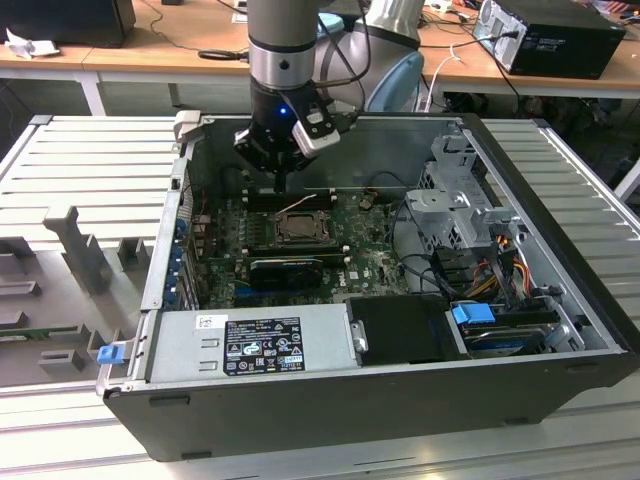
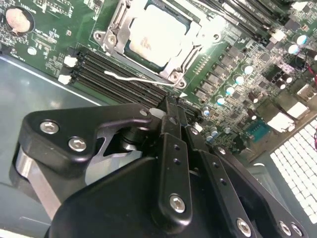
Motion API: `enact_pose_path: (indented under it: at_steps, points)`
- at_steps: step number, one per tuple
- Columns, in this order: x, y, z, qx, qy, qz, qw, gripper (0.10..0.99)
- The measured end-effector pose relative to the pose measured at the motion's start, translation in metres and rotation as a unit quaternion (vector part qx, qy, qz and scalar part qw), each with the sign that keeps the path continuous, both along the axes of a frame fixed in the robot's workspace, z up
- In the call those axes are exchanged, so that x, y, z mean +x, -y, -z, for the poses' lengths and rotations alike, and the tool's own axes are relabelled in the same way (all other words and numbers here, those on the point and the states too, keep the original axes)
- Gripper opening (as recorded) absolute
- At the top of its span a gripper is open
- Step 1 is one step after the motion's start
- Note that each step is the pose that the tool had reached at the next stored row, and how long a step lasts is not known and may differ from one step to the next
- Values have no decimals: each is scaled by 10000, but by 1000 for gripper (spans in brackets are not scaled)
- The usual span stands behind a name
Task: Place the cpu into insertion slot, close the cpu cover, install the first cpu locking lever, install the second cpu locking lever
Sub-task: 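Install the first cpu locking lever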
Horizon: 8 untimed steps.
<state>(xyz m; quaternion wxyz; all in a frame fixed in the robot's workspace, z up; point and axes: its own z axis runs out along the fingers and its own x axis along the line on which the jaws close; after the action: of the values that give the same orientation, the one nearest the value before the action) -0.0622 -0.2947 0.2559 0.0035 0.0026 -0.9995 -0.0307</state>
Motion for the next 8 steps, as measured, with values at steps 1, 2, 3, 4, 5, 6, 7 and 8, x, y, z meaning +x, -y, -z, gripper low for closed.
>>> enact_pose_path:
  at_steps: [1,2,3,4,5,6,7,8]
  points:
    - [5,0,1,0,0,1,10000,106]
    - [6,0,1,0,0,1,10000,106]
    - [8,-1,2,-1,0,1,10000,106]
    - [8,0,3,-1,0,1,10000,106]
    - [8,-1,3,-1,0,1,10000,106]
    - [8,0,3,-1,0,0,10000,106]
    - [8,-1,3,0,0,1,10000,106]
    - [8,-1,3,0,0,1,10000,106]
